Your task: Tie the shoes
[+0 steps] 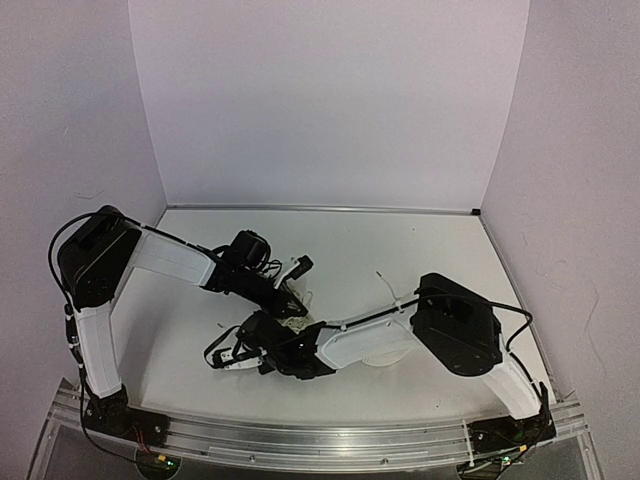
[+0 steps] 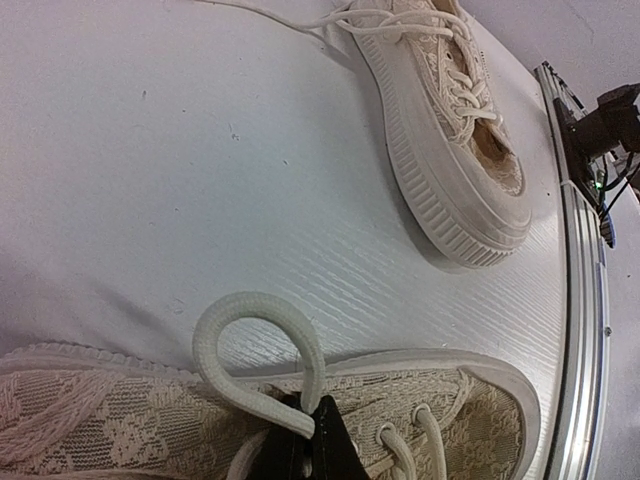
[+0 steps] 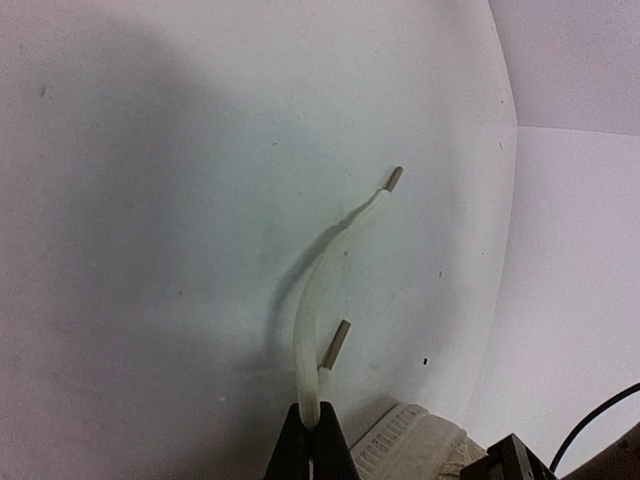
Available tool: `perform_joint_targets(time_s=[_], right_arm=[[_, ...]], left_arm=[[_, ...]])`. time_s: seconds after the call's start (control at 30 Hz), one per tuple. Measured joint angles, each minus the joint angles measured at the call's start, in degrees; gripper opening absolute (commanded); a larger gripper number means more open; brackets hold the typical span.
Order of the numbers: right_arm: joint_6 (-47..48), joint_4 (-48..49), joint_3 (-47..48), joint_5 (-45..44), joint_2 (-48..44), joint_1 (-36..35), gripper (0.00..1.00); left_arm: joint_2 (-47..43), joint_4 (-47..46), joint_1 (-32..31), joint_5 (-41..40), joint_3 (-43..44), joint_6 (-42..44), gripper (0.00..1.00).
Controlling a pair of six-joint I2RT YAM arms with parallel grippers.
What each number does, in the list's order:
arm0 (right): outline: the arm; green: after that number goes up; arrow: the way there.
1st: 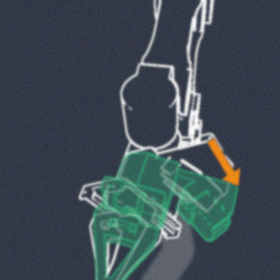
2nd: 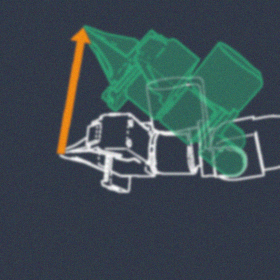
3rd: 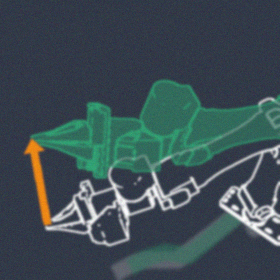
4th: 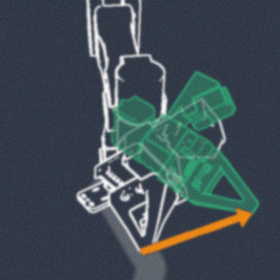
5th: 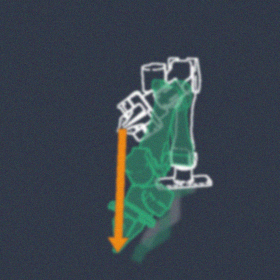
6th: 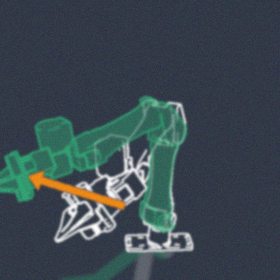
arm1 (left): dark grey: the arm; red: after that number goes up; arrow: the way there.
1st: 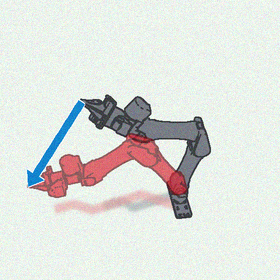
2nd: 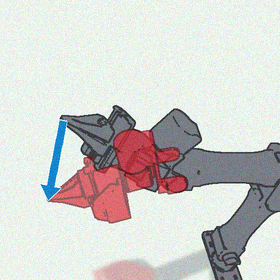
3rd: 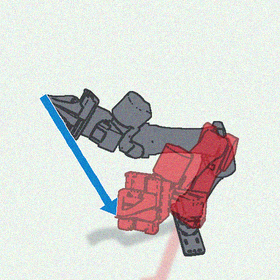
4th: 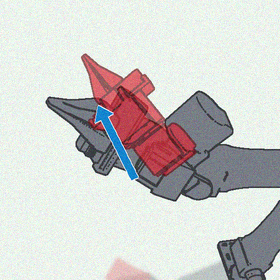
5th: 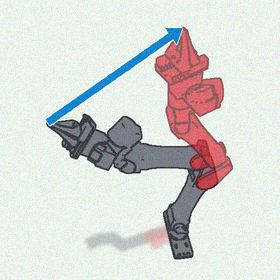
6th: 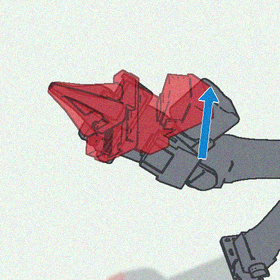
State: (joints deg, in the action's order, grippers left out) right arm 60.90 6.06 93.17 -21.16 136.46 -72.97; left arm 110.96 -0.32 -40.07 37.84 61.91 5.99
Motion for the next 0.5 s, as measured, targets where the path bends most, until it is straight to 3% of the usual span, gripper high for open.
perform_joint_targets(time_s=[0.5], right_arm=[[-10.54,1.43,-11.34,3.66,-12.28,0.68,0.00]], left_arm=[[0.46,1.38,-0.05,0.05,0.91,0.06,0.00]])
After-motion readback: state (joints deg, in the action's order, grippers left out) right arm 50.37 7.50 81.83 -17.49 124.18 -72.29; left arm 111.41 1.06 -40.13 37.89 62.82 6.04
